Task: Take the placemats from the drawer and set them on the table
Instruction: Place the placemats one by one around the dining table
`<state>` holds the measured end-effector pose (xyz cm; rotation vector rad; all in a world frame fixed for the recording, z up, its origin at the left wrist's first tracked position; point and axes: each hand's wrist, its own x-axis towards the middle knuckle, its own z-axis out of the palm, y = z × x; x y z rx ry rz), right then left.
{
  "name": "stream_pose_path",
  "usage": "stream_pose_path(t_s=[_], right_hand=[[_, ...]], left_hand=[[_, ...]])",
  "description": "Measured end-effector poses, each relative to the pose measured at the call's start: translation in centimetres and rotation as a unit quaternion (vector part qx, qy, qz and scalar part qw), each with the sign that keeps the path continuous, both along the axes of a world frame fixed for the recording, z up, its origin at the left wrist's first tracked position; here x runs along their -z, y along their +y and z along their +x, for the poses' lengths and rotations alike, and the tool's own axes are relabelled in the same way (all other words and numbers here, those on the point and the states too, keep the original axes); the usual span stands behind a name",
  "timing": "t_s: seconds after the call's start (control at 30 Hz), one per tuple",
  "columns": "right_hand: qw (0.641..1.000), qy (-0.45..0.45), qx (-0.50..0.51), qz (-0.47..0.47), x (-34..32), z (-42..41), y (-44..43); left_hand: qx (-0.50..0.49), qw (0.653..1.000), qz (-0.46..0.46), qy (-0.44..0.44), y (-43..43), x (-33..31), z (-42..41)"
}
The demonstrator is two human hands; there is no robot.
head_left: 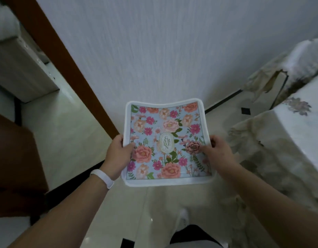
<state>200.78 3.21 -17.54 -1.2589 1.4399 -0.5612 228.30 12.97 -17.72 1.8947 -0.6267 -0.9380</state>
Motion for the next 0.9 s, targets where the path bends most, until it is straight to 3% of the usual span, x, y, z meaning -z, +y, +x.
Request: stream_pose_path(t_s=[0.43,0.9], right_hand=[[0.995,-0.030,0.097,-0.005,-1.4,-7.0,-14.9],[0.967,0.002,0.253,0.013,-0.5,-5.8,-27.9]], left_hand=[[0.103,0.994,-0.026,0.014,-20.0,-1.0,-5.1],[0.250,0.967,-0.022,0.050,-41.8,1.8,-4.0]])
